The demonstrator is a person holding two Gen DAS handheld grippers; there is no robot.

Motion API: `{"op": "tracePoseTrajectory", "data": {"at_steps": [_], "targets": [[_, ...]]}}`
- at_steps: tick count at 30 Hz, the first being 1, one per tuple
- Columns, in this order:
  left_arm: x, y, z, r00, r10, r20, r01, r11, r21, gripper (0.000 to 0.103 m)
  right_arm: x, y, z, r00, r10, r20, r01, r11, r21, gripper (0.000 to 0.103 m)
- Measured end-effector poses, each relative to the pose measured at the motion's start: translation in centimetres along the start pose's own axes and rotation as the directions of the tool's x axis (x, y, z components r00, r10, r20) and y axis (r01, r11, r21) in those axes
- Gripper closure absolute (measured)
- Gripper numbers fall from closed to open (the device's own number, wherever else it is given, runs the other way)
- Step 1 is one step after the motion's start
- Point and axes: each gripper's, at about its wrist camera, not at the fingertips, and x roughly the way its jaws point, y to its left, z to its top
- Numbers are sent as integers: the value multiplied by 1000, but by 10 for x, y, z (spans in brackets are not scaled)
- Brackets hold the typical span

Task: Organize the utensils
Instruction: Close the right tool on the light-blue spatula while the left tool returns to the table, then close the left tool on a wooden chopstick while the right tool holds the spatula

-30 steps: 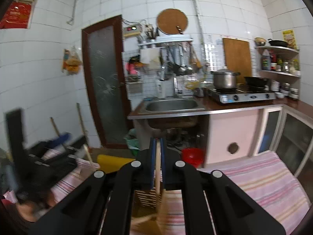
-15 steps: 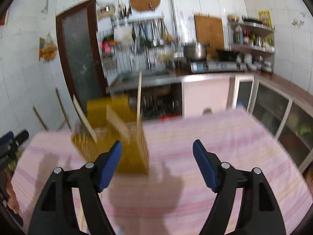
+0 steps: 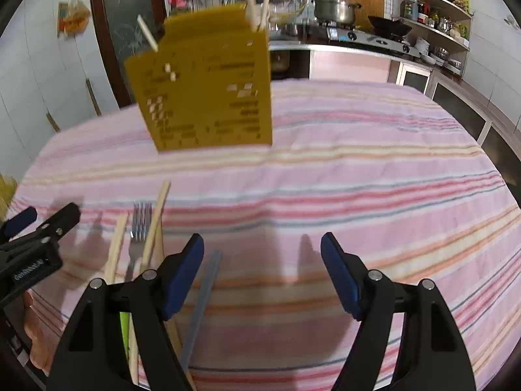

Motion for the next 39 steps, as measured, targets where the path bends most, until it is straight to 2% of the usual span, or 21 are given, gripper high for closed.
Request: {"op": "tracePoseTrajectory", "data": {"at_steps": [2,4,11,15,22,27,33,39], "targets": [[4,-4,-1,1000,0,-7,0,1000,12,5,3,6,-3,1000,-10,-24,9,1000,-17,33],[9,-4,-3,1000,5,-8,-5,1000,9,5,6,13,-7,999,-14,-45,12,999,-31,48],[19,-1,-6,999,-9,-49,8,1000,-19,5,5,25,-12,997,10,-72,-13,999,-38,68],[19,-5,-6,998,-24,-55,23,1000,-16,5,6,28,-13,995,49,-82,-51,998,-28,89],[23,-12,-9,996,-39,-80,40,999,2,5,6,8,-3,992,90,-84,-90,996,-2,92],[29,-13,-10,994,-46,-99,46,999,1,5,17,-9,7,992,72,-105,-76,997,-34,93],[29,-15,-9,994,-53,-100,54,999,9,5,24,-24,15,988,114,-108,-120,991,-57,93],[30,-27,-12,993,-24,-116,31,998,63,5,28,-29,16,984,146,-101,-151,988,-39,93]]}}
